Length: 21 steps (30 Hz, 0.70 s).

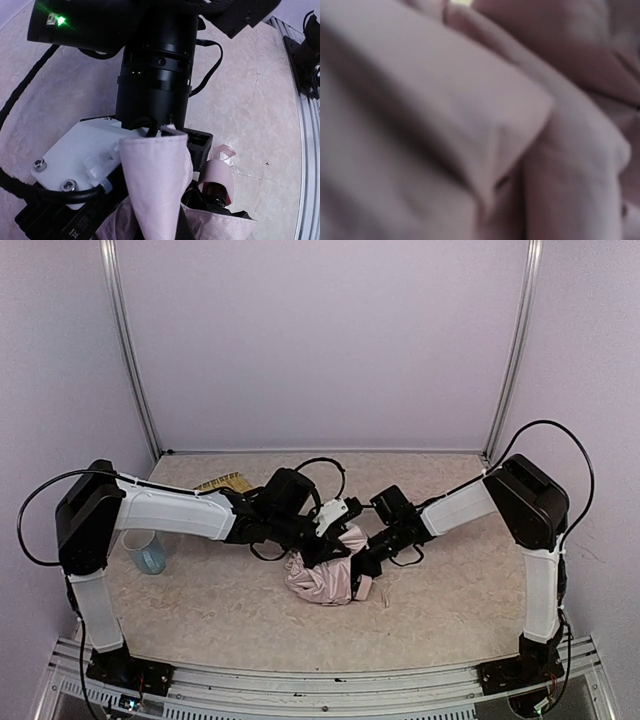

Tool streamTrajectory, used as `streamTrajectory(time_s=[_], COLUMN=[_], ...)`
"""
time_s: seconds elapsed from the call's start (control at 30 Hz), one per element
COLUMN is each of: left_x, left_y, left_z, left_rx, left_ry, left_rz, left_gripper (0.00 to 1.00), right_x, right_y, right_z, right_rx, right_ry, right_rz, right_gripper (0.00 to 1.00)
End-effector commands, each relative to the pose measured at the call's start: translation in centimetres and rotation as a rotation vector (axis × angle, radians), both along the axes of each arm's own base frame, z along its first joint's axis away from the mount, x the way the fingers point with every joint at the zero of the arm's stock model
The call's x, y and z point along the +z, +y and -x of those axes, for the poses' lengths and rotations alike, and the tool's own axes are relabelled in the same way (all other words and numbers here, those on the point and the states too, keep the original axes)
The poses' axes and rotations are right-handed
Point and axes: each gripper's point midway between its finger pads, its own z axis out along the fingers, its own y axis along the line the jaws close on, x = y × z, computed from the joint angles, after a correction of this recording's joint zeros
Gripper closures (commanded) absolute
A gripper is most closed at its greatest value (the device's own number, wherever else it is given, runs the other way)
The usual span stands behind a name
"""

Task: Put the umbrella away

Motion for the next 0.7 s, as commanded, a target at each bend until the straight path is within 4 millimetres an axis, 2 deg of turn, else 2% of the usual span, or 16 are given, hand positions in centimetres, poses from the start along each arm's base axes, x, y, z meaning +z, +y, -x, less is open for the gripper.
streamTrajectory(time_s=[0.0,0.1,0.3,0.47,0.6,0.67], left_x=[-8.9,-12.3,-16.1,-17.1,-17.3,-17.6], left_y=[3.6,5.5,7.5,7.7,7.6,7.5], left_z=[-5.0,-4.1,-1.1,-0.6,-0.6,-0.5], left_rx=[0.207,0.228,0.226,0.218,0.203,0.191], left_ry=[0.163,0.280,0.397,0.421,0.431,0.443], left_rz=[-0.073,-0.108,-0.159,-0.171,-0.183,-0.189], left_gripper=[1.00,1.00,1.00,1.00,0.97,0.93], right_x=[-2.4,-1.4,0.0,0.4,2.9,4.8], right_y=[-0.2,-1.0,-4.5,-7.3,-10.1,-10.4], right_z=[4.0,2.2,0.6,-0.8,-2.4,-2.6], right_rx=[0.042,-0.057,-0.242,-0.386,-0.506,-0.511], right_ry=[0.164,0.213,0.267,0.236,0.086,-0.022], right_rz=[0.040,-0.009,-0.061,0.000,0.043,0.059], right_gripper=[0.98,0.90,0.71,0.66,0.58,0.52])
